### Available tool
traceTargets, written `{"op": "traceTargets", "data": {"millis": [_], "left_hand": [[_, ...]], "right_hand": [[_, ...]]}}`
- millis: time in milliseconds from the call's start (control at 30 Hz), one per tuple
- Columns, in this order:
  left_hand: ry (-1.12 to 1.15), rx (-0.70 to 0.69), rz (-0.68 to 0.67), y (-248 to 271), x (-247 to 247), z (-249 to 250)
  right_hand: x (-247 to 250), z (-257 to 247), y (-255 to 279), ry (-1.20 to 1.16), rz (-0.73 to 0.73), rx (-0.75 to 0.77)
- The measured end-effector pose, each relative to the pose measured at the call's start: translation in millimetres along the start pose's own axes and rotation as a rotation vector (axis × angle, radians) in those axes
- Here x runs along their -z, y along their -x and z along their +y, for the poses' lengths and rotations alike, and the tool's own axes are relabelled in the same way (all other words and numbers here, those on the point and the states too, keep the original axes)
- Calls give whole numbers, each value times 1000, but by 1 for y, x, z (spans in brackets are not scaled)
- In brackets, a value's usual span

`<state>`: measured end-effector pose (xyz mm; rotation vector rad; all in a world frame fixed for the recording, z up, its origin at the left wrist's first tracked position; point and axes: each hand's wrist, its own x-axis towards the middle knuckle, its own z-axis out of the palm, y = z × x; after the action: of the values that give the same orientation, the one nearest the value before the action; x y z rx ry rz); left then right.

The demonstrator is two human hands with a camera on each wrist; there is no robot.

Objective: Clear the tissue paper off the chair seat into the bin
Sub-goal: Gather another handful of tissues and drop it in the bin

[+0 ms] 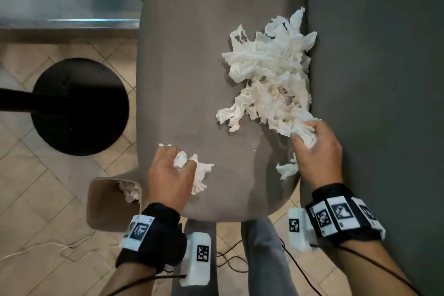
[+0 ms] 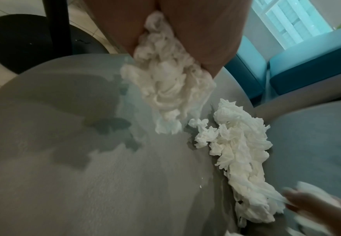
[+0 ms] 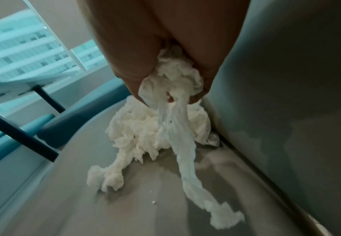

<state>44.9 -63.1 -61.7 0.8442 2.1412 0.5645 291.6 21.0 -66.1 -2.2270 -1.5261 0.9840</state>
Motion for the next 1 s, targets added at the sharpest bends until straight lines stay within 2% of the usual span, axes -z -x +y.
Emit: {"op": "traceTargets", "data": {"millis": [100, 300, 433, 600, 700, 833, 1000], "left_hand": [[-1, 57, 9, 8, -6, -4], [191, 173, -31, 32, -14, -3], [324, 209, 8, 47, -17, -5], [433, 216, 78, 75, -18, -8], [498, 216, 120, 96, -16, -9], [549, 242, 90, 119, -12, -21], [585, 241, 73, 139, 3, -43]], "right_hand": [[-16, 2, -17, 1, -120, -42], [-37, 5, -34, -23, -349, -52], [-28, 3, -26, -31, -335, -6], [13, 3, 0, -90, -325, -41], [36, 8, 13, -122, -321, -6], [49, 10, 25, -176, -271, 58], [38, -17, 46, -366, -320, 42]]}}
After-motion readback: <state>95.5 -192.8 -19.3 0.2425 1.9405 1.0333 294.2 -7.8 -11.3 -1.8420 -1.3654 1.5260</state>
